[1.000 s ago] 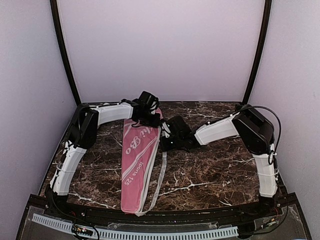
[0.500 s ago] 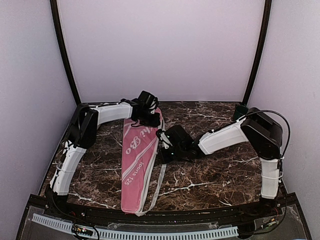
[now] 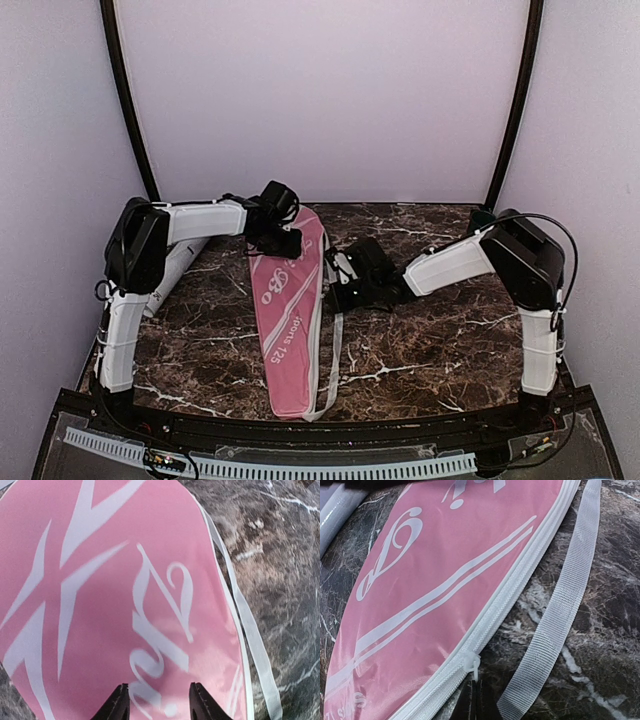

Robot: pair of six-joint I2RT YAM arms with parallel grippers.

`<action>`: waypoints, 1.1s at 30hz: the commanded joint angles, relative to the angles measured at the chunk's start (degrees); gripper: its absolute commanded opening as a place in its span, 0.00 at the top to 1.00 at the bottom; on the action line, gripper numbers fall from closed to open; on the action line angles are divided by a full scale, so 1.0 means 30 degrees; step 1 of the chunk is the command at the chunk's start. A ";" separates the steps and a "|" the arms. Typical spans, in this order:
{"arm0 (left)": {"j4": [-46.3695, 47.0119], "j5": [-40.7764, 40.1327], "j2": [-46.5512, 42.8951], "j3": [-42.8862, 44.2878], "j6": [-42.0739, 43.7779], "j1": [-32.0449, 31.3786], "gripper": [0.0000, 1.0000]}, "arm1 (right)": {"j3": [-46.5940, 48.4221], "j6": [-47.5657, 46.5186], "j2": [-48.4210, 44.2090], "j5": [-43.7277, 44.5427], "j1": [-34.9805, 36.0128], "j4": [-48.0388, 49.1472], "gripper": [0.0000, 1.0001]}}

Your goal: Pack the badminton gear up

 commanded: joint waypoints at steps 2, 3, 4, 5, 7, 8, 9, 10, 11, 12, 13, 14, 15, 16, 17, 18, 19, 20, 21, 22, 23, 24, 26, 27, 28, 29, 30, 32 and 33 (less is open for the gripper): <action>0.0300 -0.0297 -0.2593 -0.2933 -0.0168 -0.1606 0.58 | 0.0229 0.0164 0.0311 -0.0700 -0.0168 0.0957 1.00; 0.0516 -0.0061 -0.2693 -0.3287 -0.0323 -0.1778 0.59 | 0.0164 0.0212 0.0309 -0.0755 -0.0187 0.1080 1.00; 0.0653 0.0214 -0.2757 -0.3499 -0.0522 -0.1938 0.59 | 0.0178 0.0244 0.0301 -0.0784 -0.0175 0.1125 1.00; 0.0883 0.0487 -0.2783 -0.3731 -0.0664 -0.2116 0.59 | 0.0168 0.0244 0.0315 -0.0795 -0.0188 0.1131 1.00; 0.1531 0.0798 -0.2754 -0.4092 -0.0765 -0.2452 0.59 | 0.0182 0.0277 0.0320 -0.0822 -0.0167 0.1181 1.00; 0.1747 0.0959 -0.2706 -0.4178 -0.0863 -0.2601 0.59 | 0.0216 0.0270 0.0336 -0.0851 -0.0184 0.1196 1.00; 0.1916 0.1166 -0.2623 -0.4226 -0.1007 -0.2671 0.60 | 0.0246 0.0276 0.0312 -0.0855 -0.0189 0.1206 1.00; 0.2084 0.1400 -0.2495 -0.4276 -0.1157 -0.2728 0.60 | 0.0268 0.0303 0.0302 -0.0855 -0.0183 0.1214 1.00; 0.2156 0.1510 -0.2329 -0.4293 -0.1329 -0.2742 0.61 | 0.0282 0.0295 0.0279 -0.0848 -0.0186 0.1197 1.00; 0.2129 0.1429 -0.2085 -0.4255 -0.1457 -0.2744 0.61 | 0.0310 0.0309 0.0257 -0.0869 -0.0186 0.1202 1.00; 0.2012 0.1221 -0.1857 -0.4151 -0.1492 -0.2766 0.62 | 0.0298 0.0325 0.0200 -0.0864 -0.0190 0.1210 1.00; 0.1891 0.0979 -0.1609 -0.4061 -0.1518 -0.2747 0.63 | 0.0286 0.0324 0.0160 -0.0875 -0.0175 0.1185 1.00; 0.1763 0.0835 -0.1321 -0.3981 -0.1536 -0.2744 0.63 | 0.0270 0.0338 0.0107 -0.0960 -0.0188 0.1208 1.00; 0.1582 0.0700 -0.1029 -0.3802 -0.1578 -0.2729 0.64 | 0.0235 0.0391 0.0064 -0.1011 -0.0175 0.1200 1.00; 0.1445 0.0557 -0.0629 -0.3659 -0.1620 -0.2719 0.65 | 0.0162 0.0437 -0.0017 -0.1105 -0.0147 0.1170 1.00; 0.1351 0.0537 -0.0309 -0.3498 -0.1695 -0.2716 0.67 | 0.0100 0.0480 -0.0076 -0.1143 -0.0108 0.1144 1.00; 0.1274 0.0520 -0.0064 -0.3310 -0.1723 -0.2711 0.69 | 0.0005 0.0497 -0.0142 -0.1166 -0.0044 0.1140 1.00; 0.1235 0.0507 0.0176 -0.3213 -0.1812 -0.2692 0.72 | -0.0095 0.0525 -0.0231 -0.1209 0.0015 0.1166 1.00; 0.1215 0.0498 0.0348 -0.3102 -0.1909 -0.2712 0.75 | -0.0217 0.0572 -0.0326 -0.1255 0.0088 0.1158 1.00; 0.1227 0.0504 0.0513 -0.3044 -0.1980 -0.2667 0.77 | -0.0343 0.0633 -0.0393 -0.1290 0.0163 0.1175 1.00; 0.1167 0.0505 0.0640 -0.2920 -0.2070 -0.2643 0.78 | -0.0387 0.0706 -0.0497 -0.1342 0.0253 0.1199 1.00; 0.1097 0.0464 0.0795 -0.2805 -0.2103 -0.2603 0.78 | -0.0668 0.0767 -0.0594 -0.1374 0.0400 0.1243 1.00; 0.1061 0.0446 0.0968 -0.2669 -0.2193 -0.2454 0.79 | -0.1273 0.0957 -0.0814 -0.1440 0.0695 0.1320 1.00; 0.1069 0.0435 0.1008 -0.2631 -0.2213 -0.2327 0.79 | -0.1467 0.1069 -0.0923 -0.1456 0.0865 0.1353 1.00; 0.1081 0.0445 0.1060 -0.2626 -0.2249 -0.2168 0.80 | -0.1737 0.1219 -0.1112 -0.1505 0.1066 0.1372 1.00; 0.1104 0.0486 0.1092 -0.2600 -0.2275 -0.2009 0.80 | -0.1986 0.1358 -0.1326 -0.1504 0.1256 0.1414 1.00; 0.1133 0.0528 0.1097 -0.2597 -0.2242 -0.1836 0.80 | -0.2274 0.1485 -0.1547 -0.1515 0.1448 0.1460 1.00; 0.1139 0.0559 0.1120 -0.2496 -0.2135 -0.1577 0.81 | -0.2900 0.1676 -0.2106 -0.1480 0.1886 0.1452 1.00; 0.1126 0.0563 0.1155 -0.2434 -0.2100 -0.1467 0.81 | -0.3238 0.1760 -0.2425 -0.1486 0.2065 0.1446 1.00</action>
